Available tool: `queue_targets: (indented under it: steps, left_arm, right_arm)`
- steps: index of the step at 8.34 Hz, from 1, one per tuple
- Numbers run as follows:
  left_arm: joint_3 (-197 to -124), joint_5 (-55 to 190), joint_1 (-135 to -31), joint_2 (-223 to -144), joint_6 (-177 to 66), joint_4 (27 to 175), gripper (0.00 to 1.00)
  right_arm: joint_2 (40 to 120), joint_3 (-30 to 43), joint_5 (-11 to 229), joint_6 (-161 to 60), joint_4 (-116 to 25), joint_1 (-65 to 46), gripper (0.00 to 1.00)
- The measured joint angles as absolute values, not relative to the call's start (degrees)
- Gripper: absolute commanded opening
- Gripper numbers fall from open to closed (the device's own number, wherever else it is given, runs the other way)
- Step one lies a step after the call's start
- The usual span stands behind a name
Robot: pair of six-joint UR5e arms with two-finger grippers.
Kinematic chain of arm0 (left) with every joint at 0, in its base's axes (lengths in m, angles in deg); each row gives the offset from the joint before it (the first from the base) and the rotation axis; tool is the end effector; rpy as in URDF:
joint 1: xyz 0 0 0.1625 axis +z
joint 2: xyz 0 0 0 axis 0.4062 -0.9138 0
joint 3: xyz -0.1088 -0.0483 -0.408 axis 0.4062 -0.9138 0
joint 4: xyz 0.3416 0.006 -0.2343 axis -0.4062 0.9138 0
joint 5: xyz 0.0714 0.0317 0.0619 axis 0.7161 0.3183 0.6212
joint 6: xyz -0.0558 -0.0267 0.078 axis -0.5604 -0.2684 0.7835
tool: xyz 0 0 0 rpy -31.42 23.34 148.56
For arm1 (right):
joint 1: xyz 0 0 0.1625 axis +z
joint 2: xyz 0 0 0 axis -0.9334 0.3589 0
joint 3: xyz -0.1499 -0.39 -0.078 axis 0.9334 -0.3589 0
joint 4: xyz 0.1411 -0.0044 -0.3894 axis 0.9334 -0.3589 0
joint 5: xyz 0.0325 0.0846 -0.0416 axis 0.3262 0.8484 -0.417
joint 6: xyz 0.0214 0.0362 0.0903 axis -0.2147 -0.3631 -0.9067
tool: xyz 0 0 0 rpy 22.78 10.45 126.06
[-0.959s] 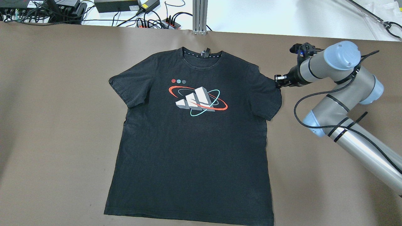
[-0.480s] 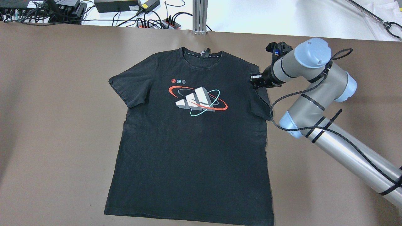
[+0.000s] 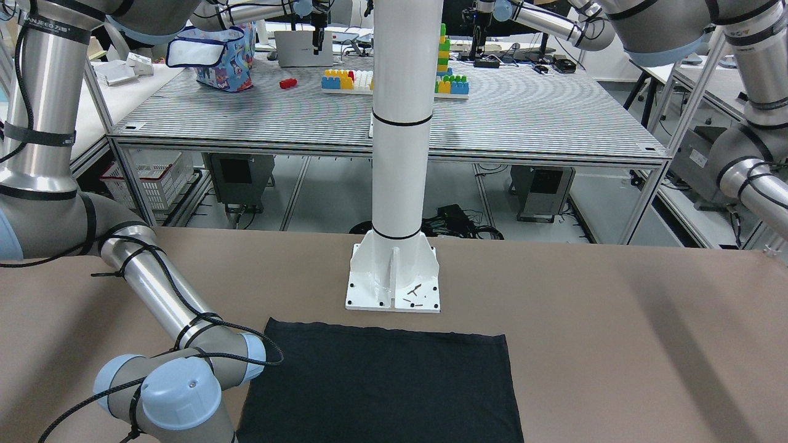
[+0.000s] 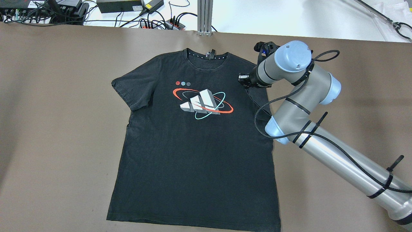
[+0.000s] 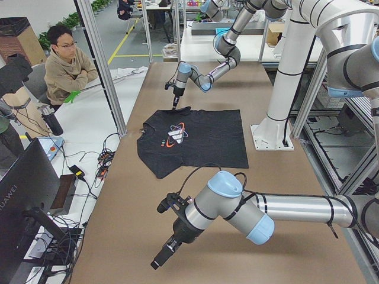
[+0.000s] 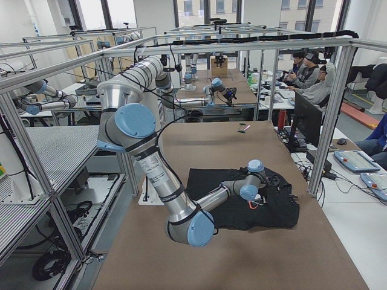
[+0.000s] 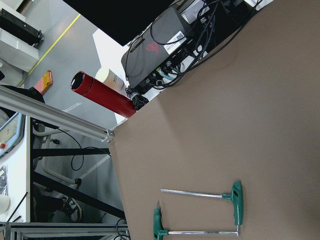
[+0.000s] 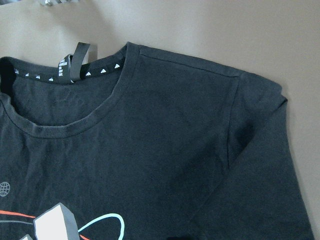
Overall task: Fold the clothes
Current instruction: 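Move the right gripper over the shirt's shoulder near the collar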
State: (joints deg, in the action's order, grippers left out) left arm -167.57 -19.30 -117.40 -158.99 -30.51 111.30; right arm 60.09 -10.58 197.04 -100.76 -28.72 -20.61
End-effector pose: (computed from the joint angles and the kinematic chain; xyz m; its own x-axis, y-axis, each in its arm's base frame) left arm -0.1314 -0.4865 0.5735 0.9524 0.2787 -0.1238 -0.1275 0.7325 0.6687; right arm -0.4327 -0.6334 0.2823 0.5397 0.0495 0.8404 -0.3108 0.9395 0.1443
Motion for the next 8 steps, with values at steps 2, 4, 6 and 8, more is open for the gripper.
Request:
queue_targets:
  steps: [2, 4, 6, 8]
  left_arm:
    - [-167.5, -19.3, -117.4, -159.0, -30.5, 111.3, 1.0]
    - [-167.0, -19.2, -117.3, -159.1, -31.0, 111.3, 1.0]
    - [-166.7, -19.3, -115.1, -159.7, -35.6, 111.3, 1.0]
    - [-166.3, -19.9, -108.1, -163.2, -46.4, 111.2, 0.99]
  right_arm:
    - [57.8, -12.9, 194.8, -102.2, -29.0, -21.5, 0.94]
    - [57.5, -13.4, 193.4, -103.0, -28.9, -22.2, 0.95]
    - [57.6, -13.3, 192.5, -103.2, -28.7, -22.7, 0.95]
    - [58.8, -12.2, 192.4, -103.2, -28.6, -22.8, 0.95]
